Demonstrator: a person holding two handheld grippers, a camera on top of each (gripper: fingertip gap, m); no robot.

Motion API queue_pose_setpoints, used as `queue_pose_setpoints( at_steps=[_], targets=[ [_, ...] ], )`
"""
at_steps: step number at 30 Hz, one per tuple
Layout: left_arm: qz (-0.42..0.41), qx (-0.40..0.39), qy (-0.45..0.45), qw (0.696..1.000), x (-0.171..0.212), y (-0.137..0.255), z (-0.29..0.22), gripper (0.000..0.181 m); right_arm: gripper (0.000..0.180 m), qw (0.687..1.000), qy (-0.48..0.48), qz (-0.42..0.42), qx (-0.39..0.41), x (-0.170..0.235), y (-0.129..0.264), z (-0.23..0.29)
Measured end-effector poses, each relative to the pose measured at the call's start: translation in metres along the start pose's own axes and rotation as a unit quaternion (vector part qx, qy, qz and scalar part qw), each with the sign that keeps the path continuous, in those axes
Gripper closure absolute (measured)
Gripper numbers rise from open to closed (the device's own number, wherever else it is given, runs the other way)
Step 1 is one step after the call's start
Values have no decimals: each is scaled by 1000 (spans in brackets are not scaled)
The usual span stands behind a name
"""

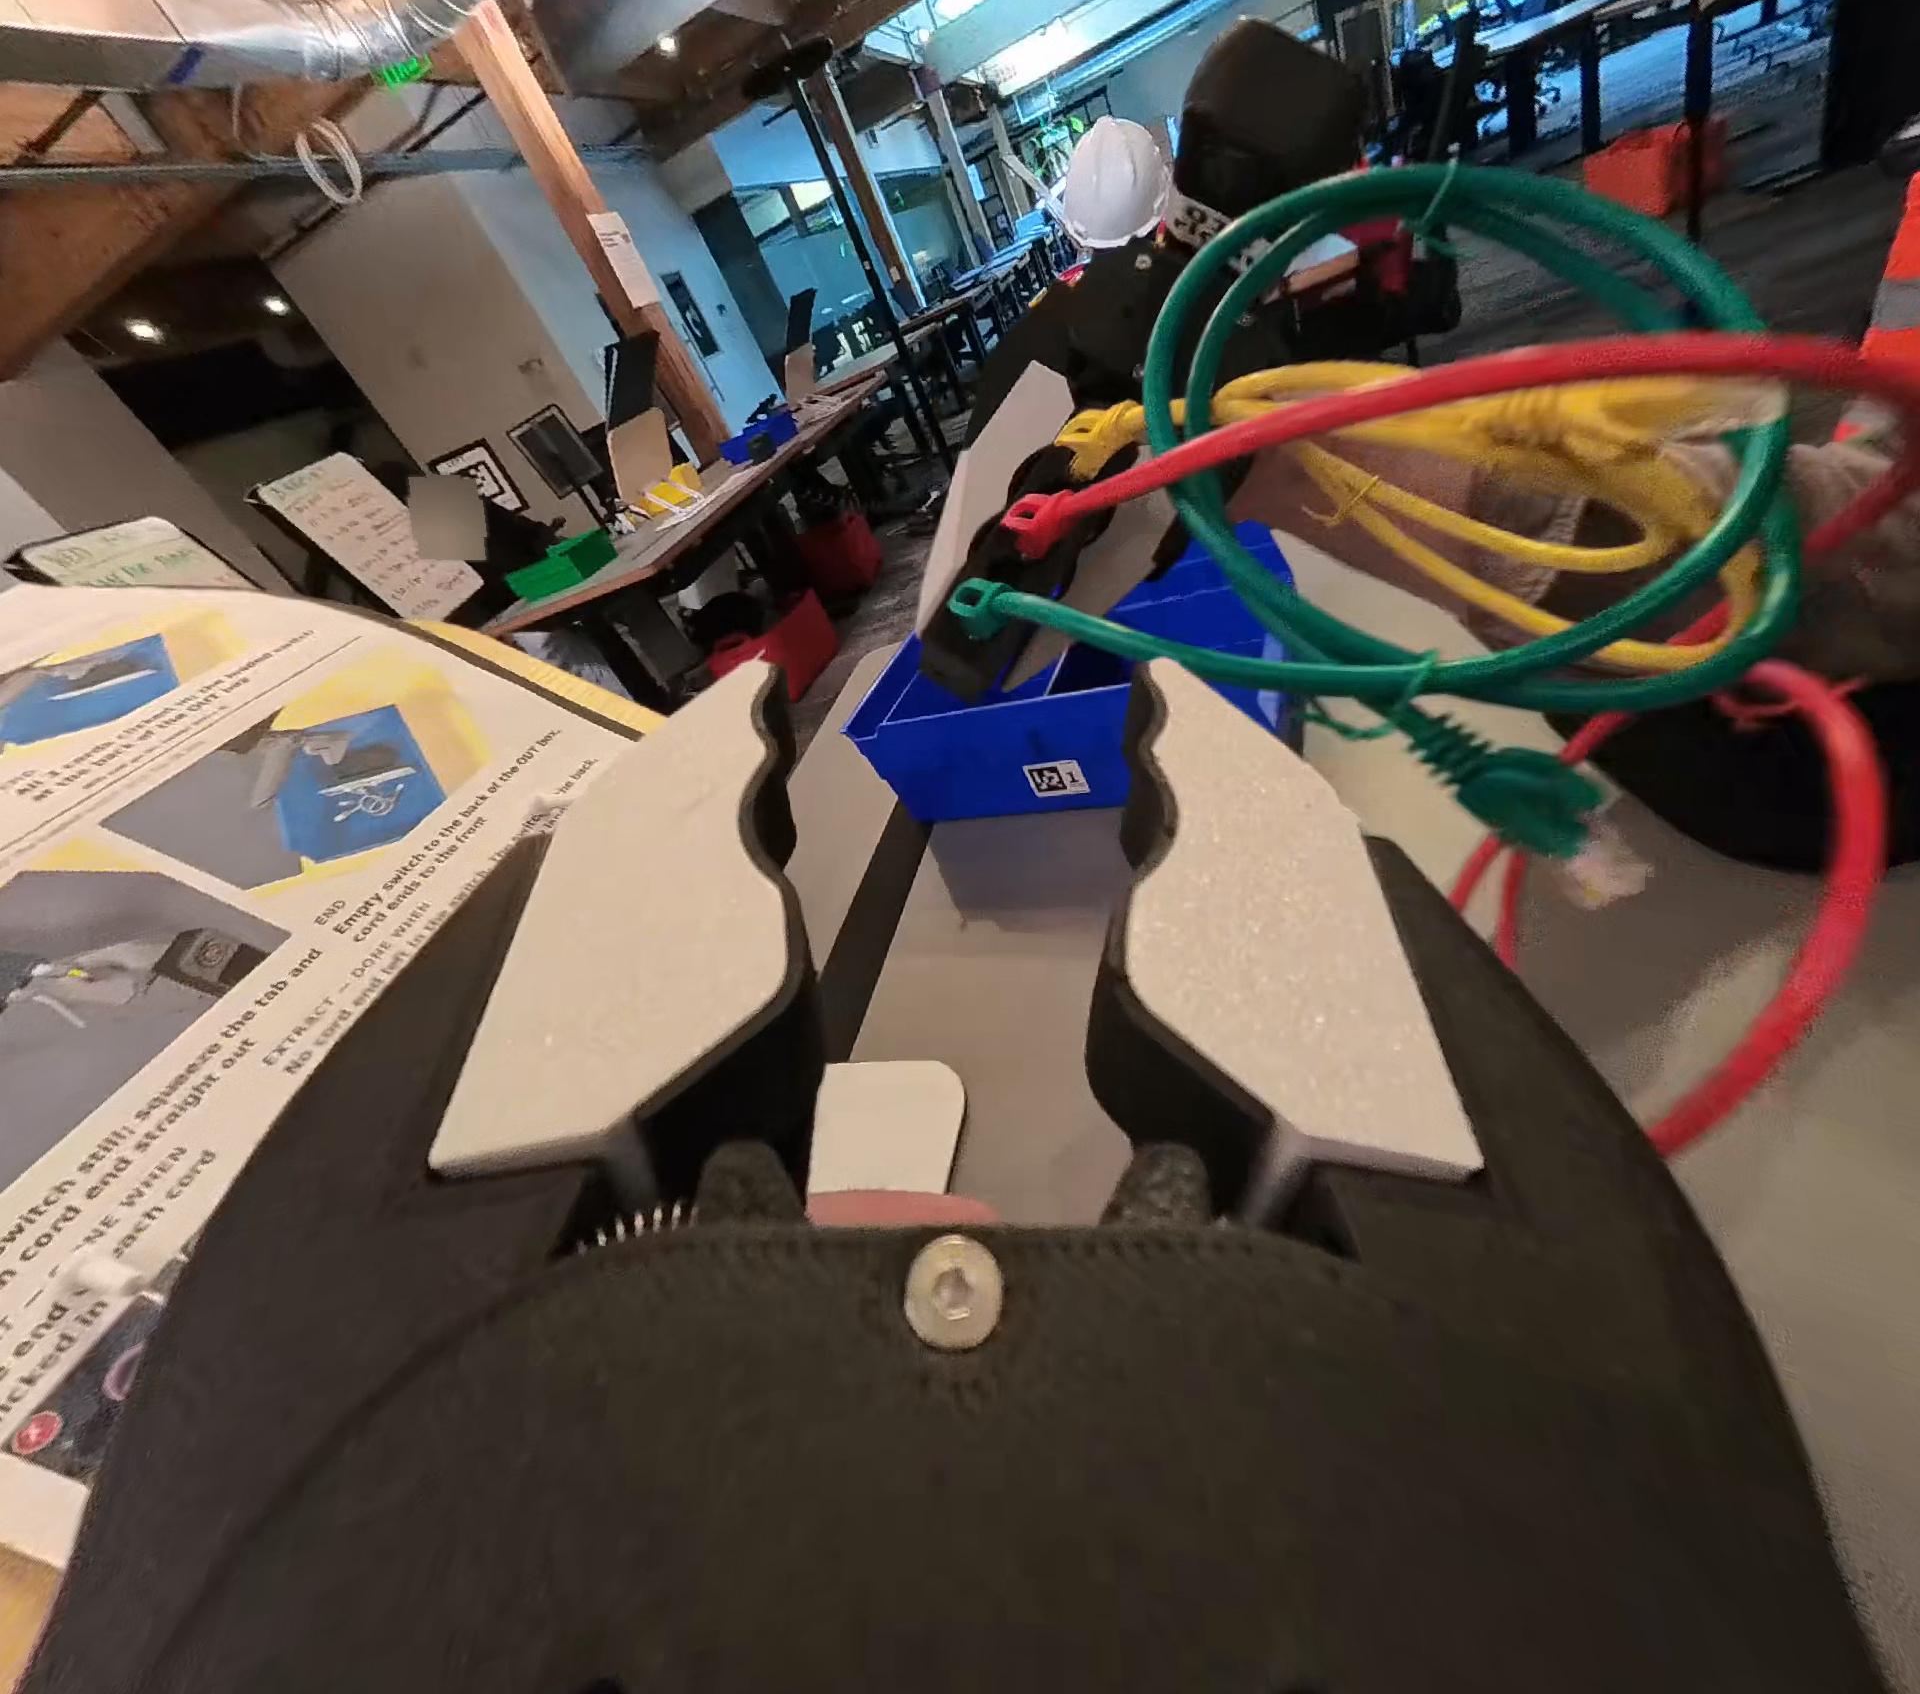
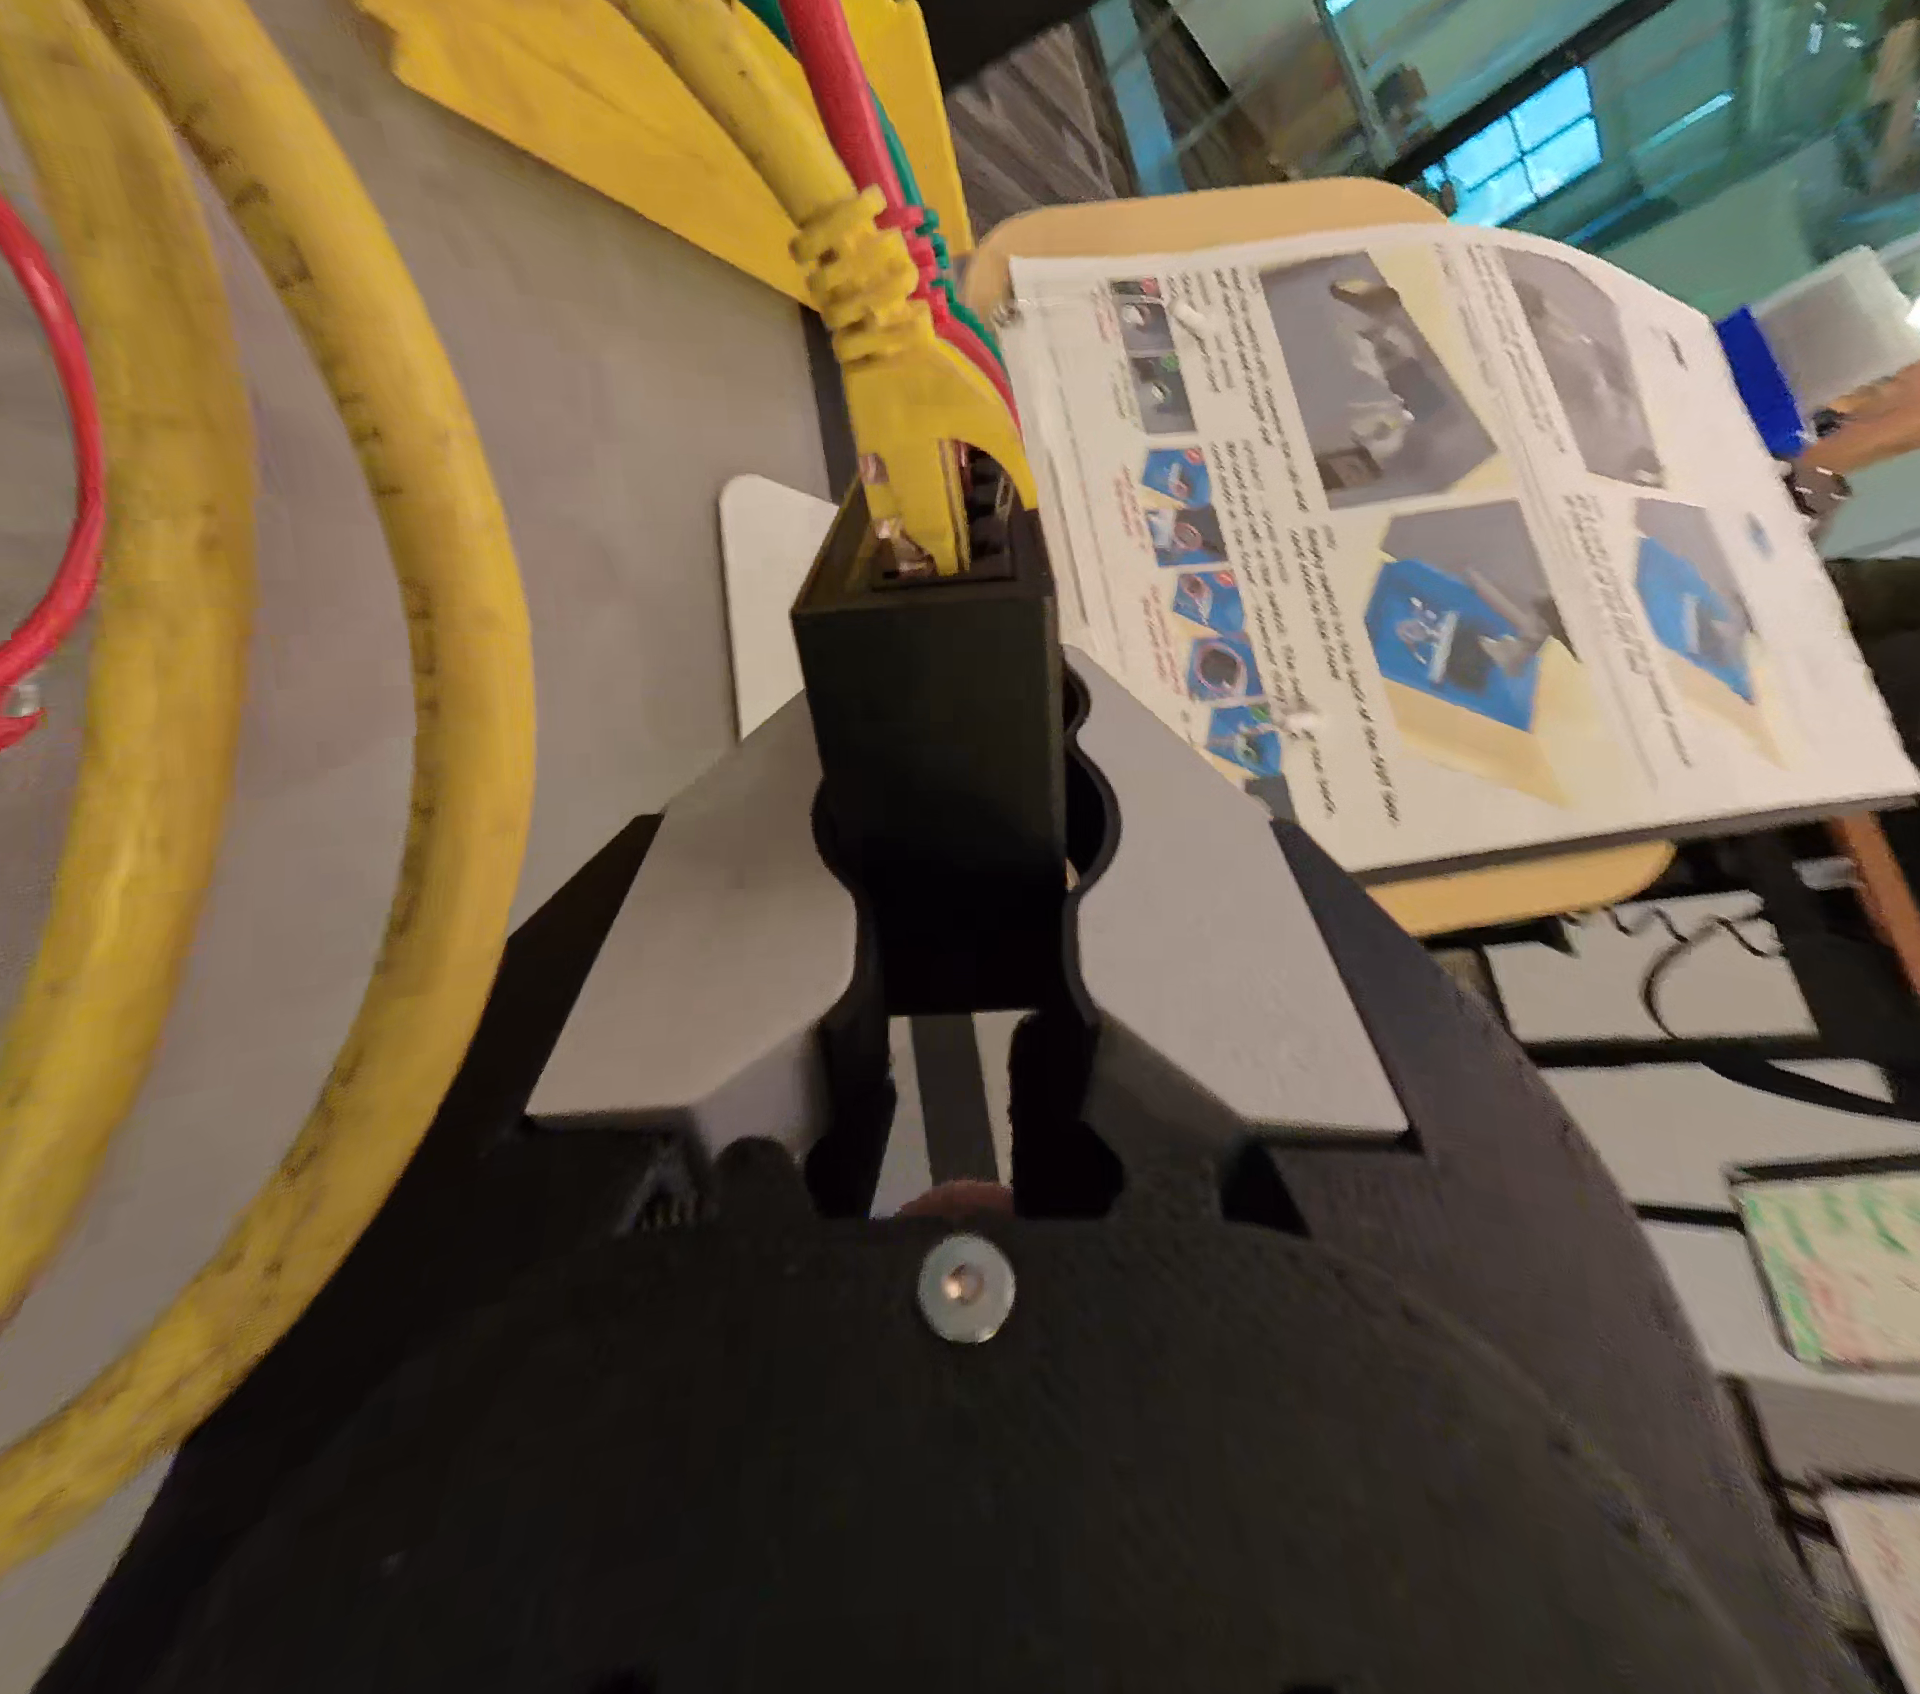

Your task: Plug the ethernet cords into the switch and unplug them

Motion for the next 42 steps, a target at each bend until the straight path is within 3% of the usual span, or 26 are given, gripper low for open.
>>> queue_pose_setpoints(
  at_steps=[5, 11, 14, 19, 27, 29, 32, 35, 37, 40, 42],
  targets=[
    [43, 9, -61, 997, 14, -23, -15, 121, 153, 994, -48, -42, -85, -17, -20, 25],
    [24, 60, -62, 996, 13, -44, -38, 123, 153, 974, -129, -50, -180, -16, -38, 48],
    [12, 81, -52, 995, 12, -49, -46, 139, 153, 958, -167, -54, -227, -17, -42, 59],
    [-16, 57, -33, 998, 14, -48, -35, 180, 152, 933, -218, -63, -278, -19, -47, 70],
    [-19, 53, 28, 998, 17, -48, -24, 180, 148, 921, -254, -72, -287, -18, -52, 70],
    [-14, 61, 45, 997, 19, -47, -23, 181, 128, 919, -263, -58, -287, -14, -52, 68],
    [-7, 66, 72, 995, 22, -47, -19, 181, 127, 934, -232, -46, -268, -7, -43, 62],
    [9, 75, 88, 993, 28, -48, -19, 180, 111, 940, -230, -13, -251, 5, -28, 53],
    [13, 88, 94, 992, 30, -49, -22, 181, 88, 947, -233, -30, -217, 4, -20, 39],
    [38, 95, 98, 990, 35, -53, -24, 181, 108, 947, -227, -63, -219, -11, -13, 35],
    [49, 101, 101, 988, 39, -54, -26, 181, 111, 946, -223, -79, -221, -22, -14, 36]
  ],
)
Point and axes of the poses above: each gripper's, where its closed fingertips meet, y back along the fingers, x out of its underside, z = x × y across the jaws, the point moved 3 cm from there along y, back along the fingers, and after that the axes turned 1 degree about y, right-handed, at the moved point
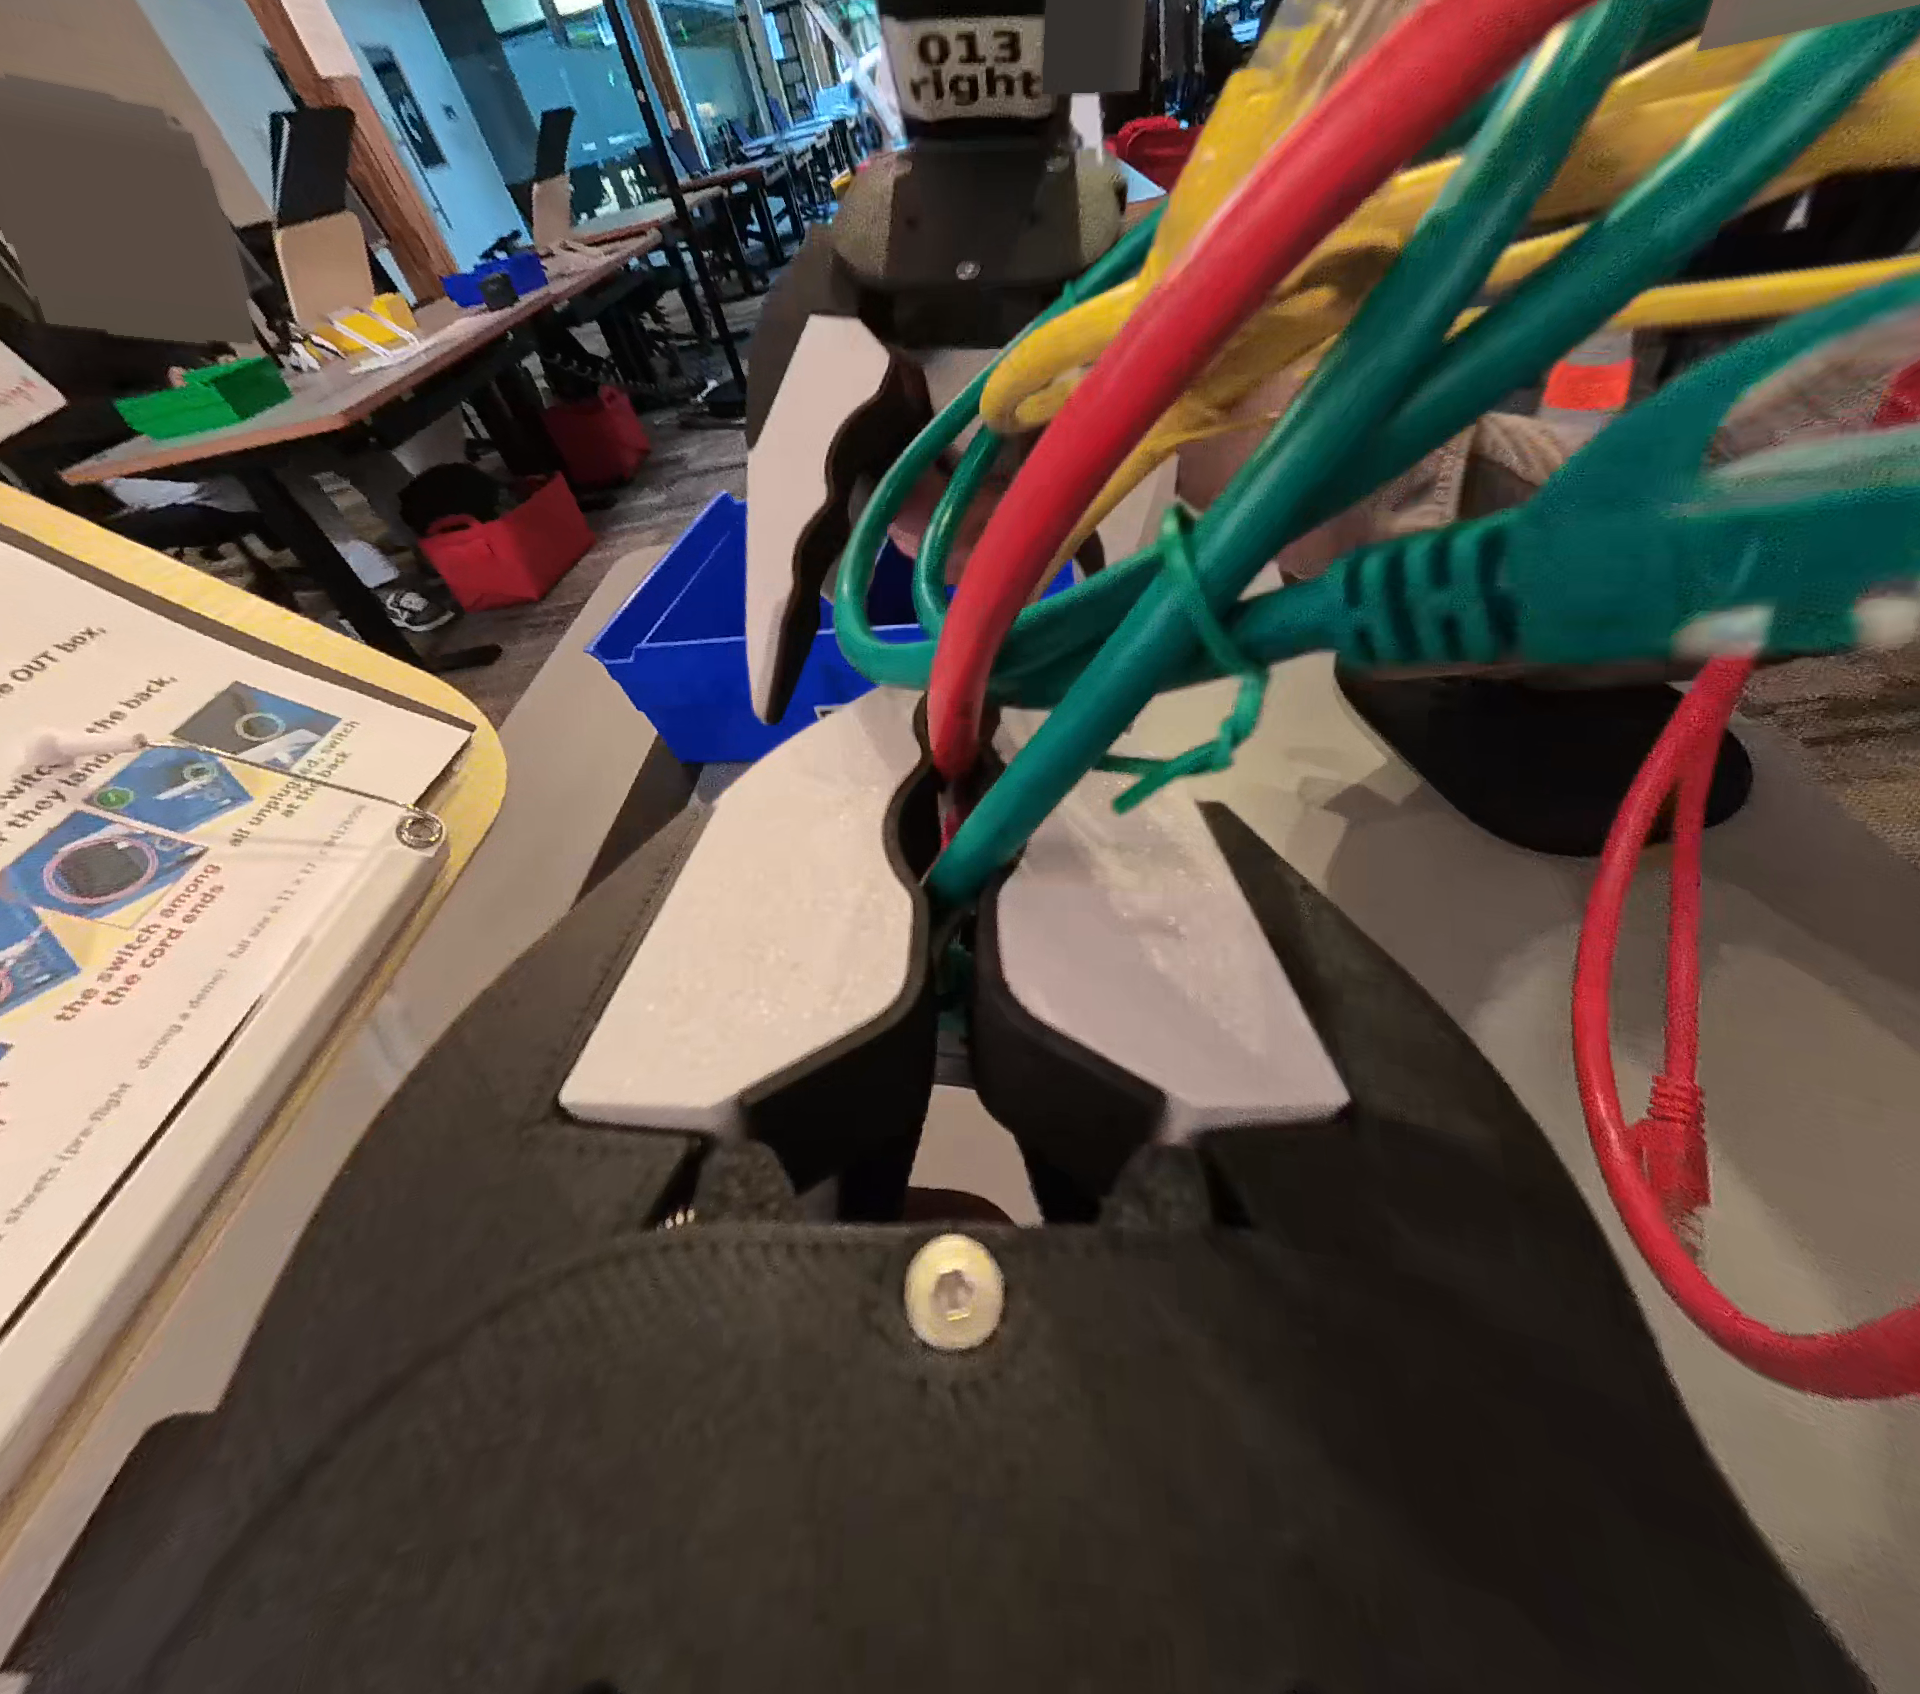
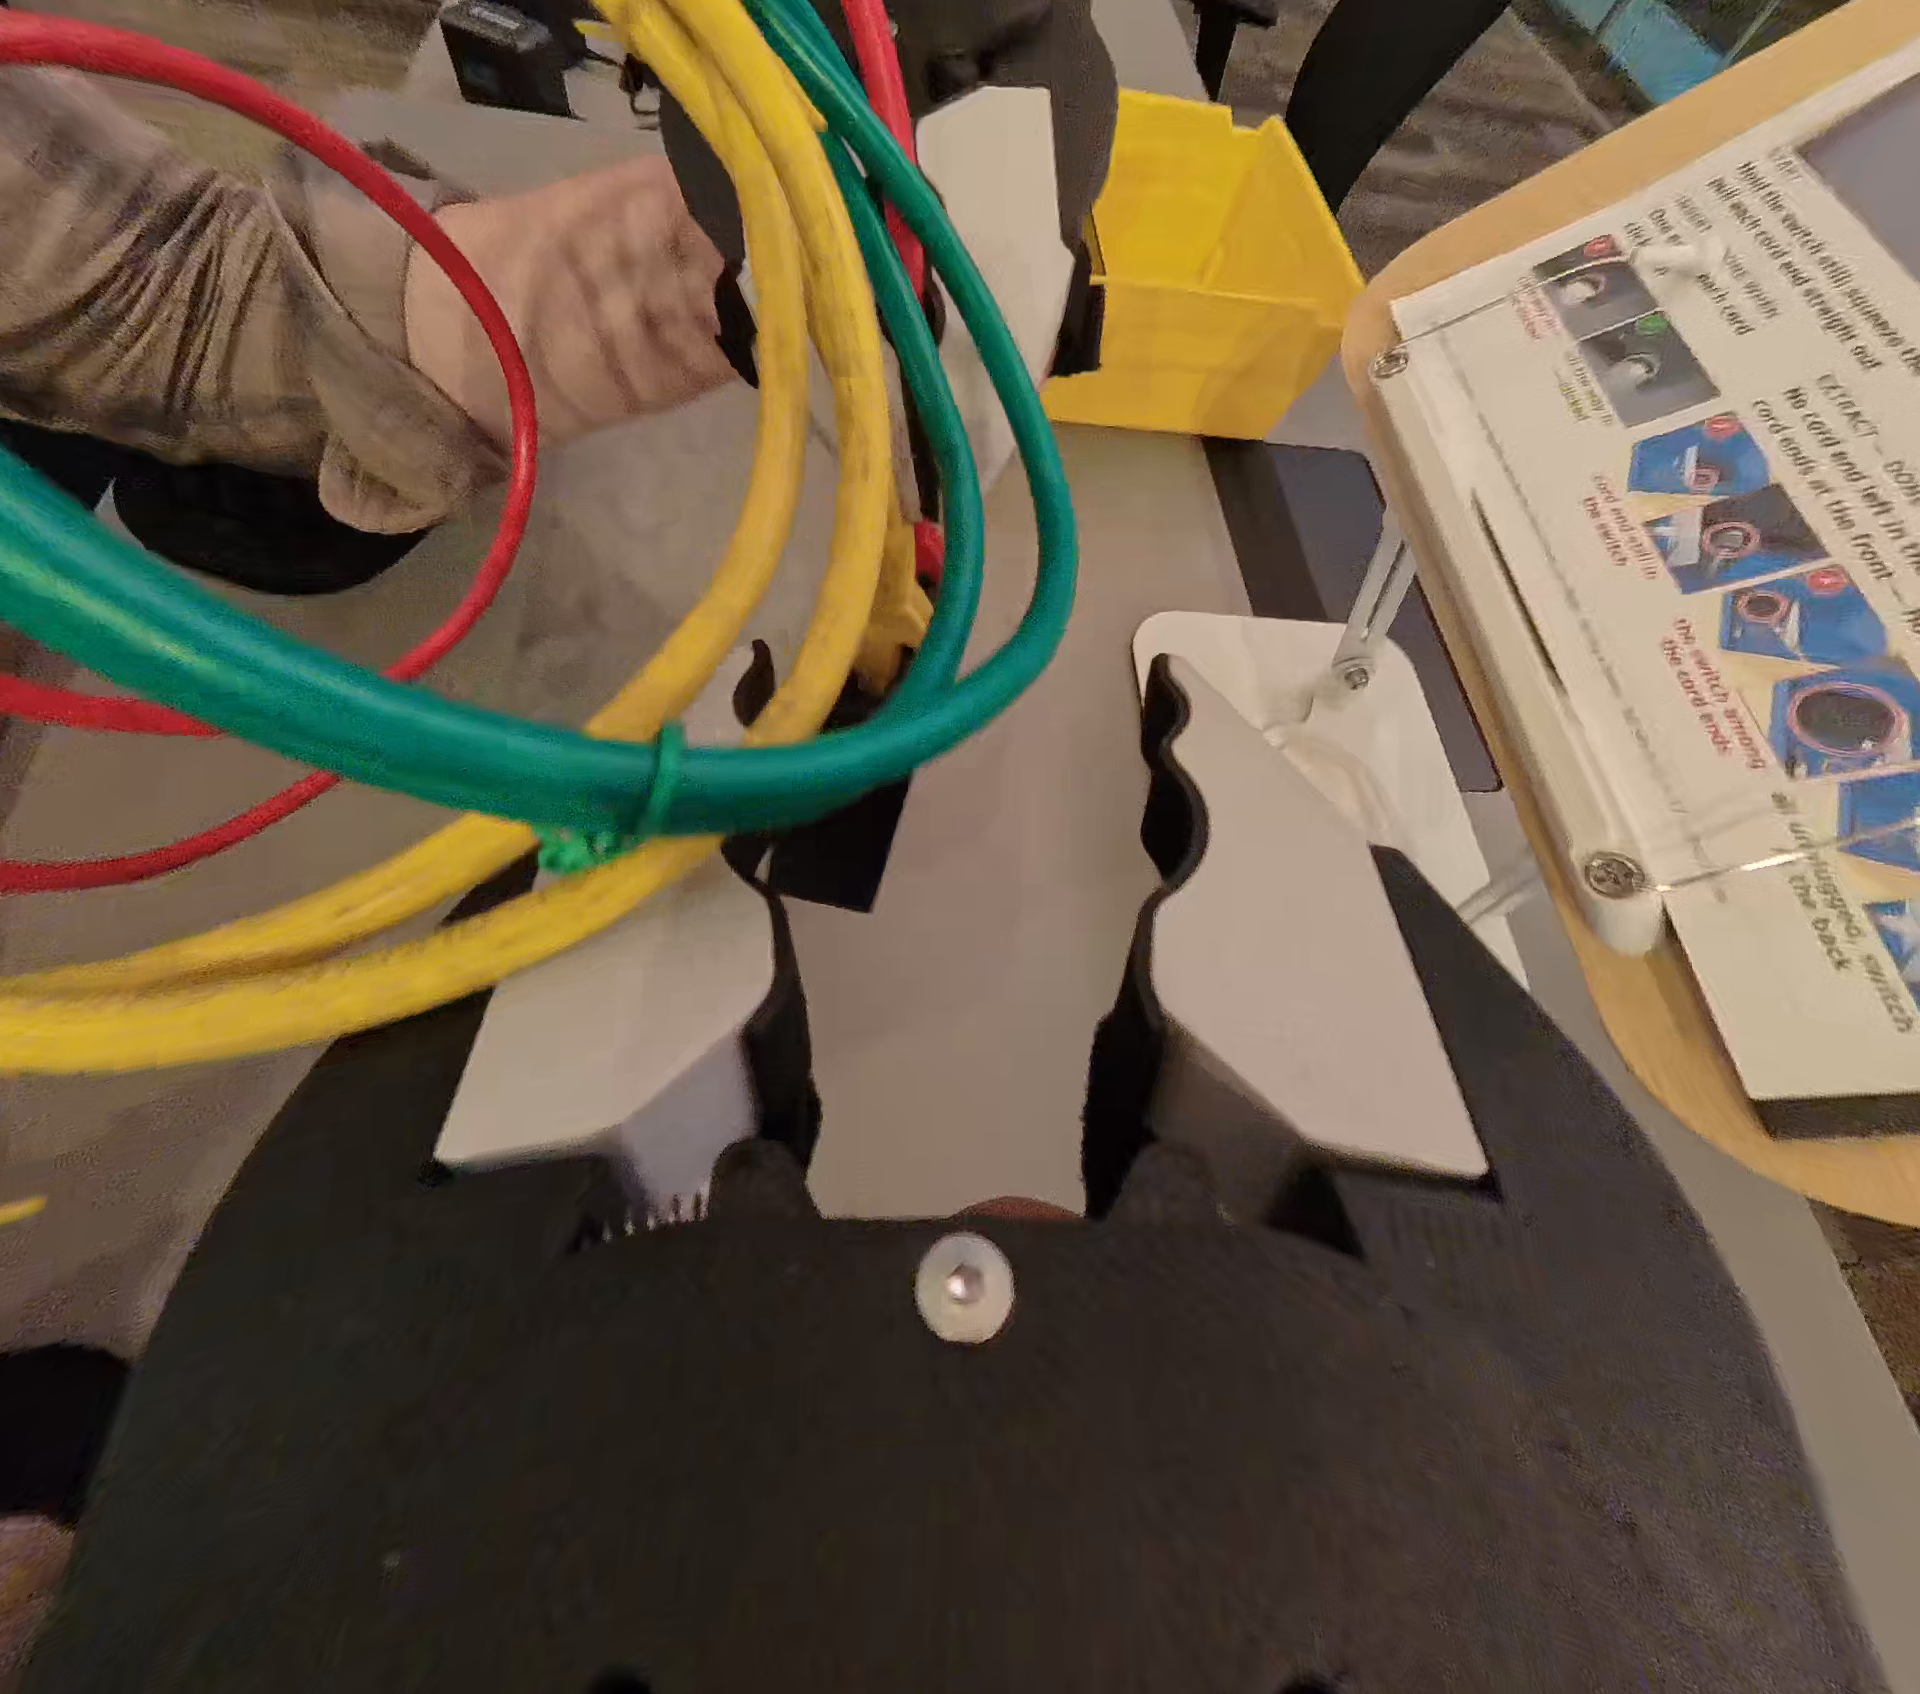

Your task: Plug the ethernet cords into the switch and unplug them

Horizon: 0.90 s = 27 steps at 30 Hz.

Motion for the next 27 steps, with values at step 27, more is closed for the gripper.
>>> queue_pose_setpoints(
  at_steps=[27],
  targets=[
    [3, 9, 13, 1000, -7, -6, -7, 136, 162, 988, -146, -33, -41, 14, -2, 20]
  ],
)
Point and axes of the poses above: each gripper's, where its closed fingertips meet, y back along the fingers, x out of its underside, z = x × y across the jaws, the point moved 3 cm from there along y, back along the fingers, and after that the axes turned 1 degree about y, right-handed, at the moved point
